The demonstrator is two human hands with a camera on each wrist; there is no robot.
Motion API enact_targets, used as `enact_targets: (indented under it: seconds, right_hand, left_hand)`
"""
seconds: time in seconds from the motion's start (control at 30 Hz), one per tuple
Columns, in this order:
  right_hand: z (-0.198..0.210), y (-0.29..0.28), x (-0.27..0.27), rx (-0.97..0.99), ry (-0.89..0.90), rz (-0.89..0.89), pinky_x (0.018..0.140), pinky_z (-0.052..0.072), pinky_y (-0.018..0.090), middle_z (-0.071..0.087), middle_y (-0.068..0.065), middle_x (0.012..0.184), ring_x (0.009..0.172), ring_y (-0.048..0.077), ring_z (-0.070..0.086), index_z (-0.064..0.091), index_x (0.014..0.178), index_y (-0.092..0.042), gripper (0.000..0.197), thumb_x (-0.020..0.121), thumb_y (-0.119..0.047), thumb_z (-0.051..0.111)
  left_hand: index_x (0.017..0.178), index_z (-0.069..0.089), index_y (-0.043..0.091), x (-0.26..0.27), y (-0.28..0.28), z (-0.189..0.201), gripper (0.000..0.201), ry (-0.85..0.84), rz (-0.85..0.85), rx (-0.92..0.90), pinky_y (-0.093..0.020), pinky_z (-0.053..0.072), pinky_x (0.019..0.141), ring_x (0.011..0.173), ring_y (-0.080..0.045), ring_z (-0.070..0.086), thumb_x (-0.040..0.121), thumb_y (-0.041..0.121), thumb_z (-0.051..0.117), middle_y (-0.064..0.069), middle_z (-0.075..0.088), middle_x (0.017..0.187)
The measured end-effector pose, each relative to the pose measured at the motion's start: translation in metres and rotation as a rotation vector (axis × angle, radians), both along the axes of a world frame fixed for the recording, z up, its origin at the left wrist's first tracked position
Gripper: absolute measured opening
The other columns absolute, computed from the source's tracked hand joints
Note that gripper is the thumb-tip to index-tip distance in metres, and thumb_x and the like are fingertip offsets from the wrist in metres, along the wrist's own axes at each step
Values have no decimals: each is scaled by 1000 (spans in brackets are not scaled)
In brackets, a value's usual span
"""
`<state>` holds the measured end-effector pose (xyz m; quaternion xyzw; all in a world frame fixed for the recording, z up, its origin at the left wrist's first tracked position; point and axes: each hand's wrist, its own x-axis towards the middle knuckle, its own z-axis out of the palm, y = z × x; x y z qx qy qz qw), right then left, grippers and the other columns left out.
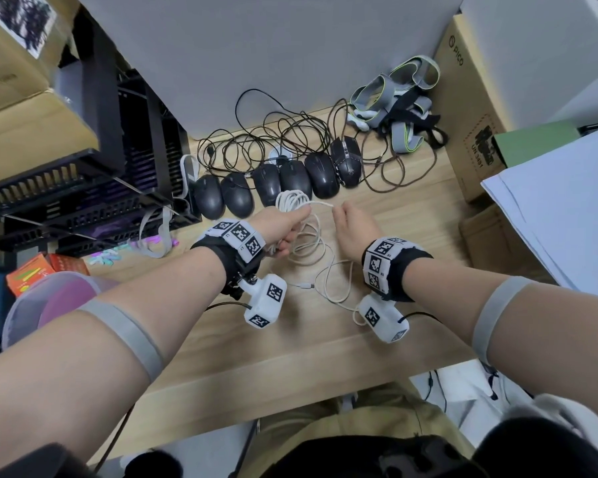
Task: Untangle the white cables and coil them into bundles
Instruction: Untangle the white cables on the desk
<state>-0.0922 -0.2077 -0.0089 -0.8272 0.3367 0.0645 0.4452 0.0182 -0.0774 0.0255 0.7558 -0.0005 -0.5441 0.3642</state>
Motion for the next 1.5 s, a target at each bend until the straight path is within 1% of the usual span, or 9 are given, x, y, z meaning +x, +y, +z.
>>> enact_targets:
  seconds: [0.1,0.27,0.5,0.67,0.8,1.03,1.17,1.33,1.5]
  right_hand:
    - [-4,14,5,191,61,34,73,45,36,64,20,93,89,34,62,59,99,0,30,101,-18,35]
    - [5,27,15,431,29,-54,58,44,31,61,3,63,56,16,54,60,70,-16,31,96,-20,44]
    - [25,20,21,800,53,-264,34,41,17,54,8,56,31,7,50,57,81,-2,25,100,-13,46]
    - [26,33,18,247,56,124,46,37,23,54,4,58,48,13,49,65,78,-3,25,94,-9,47]
    - [31,43,18,187,21,242,47,28,22,47,-3,58,53,9,42,47,60,-20,37,95,-8,44]
    - [31,43,-1,191,-13,423,62,40,34,56,3,70,66,20,53,60,78,-12,29,99,-18,41]
    - [23,36,-16,105,14,601,68,41,36,55,3,70,68,21,52,51,73,-15,37,103,-33,38]
    - [29,25,-16,110,-59,668,59,30,29,45,-10,59,56,6,42,58,70,-21,33,101,-29,48]
    - [35,6,-7,111,-131,464,53,33,13,48,-14,62,56,0,45,61,90,-22,11,95,-31,59]
  left_hand:
    - [63,41,19,-1,-5,-1,51,-81,114,-2,-16,29,40,30,-11,29,97,55,54,4,35,42]
    - [69,53,12,-7,-9,-2,64,-190,-75,125,-21,39,43,32,-15,35,84,75,51,0,38,44]
    - [63,53,10,-9,-6,3,76,-361,-178,163,-32,53,56,37,-21,49,77,85,49,-6,48,42]
    - [65,53,12,-9,-12,6,48,-287,-10,140,-24,40,47,36,-15,38,69,51,80,-1,44,46]
    - [73,60,6,-11,-18,8,24,-362,86,163,-29,48,52,50,-22,50,79,24,74,-13,57,64]
    - [92,65,2,-6,-11,12,41,-357,188,158,-35,61,57,63,-28,67,89,42,64,-14,70,79]
    - [90,61,0,-2,-5,15,42,-294,287,124,-28,56,39,37,-17,58,90,41,69,-11,62,63]
    - [75,58,5,-3,2,13,77,-437,-139,305,-17,38,34,27,-14,48,75,81,58,-7,56,53]
    - [78,56,11,-11,6,4,96,-245,-294,250,-21,34,47,42,-17,38,55,102,36,-4,45,56]
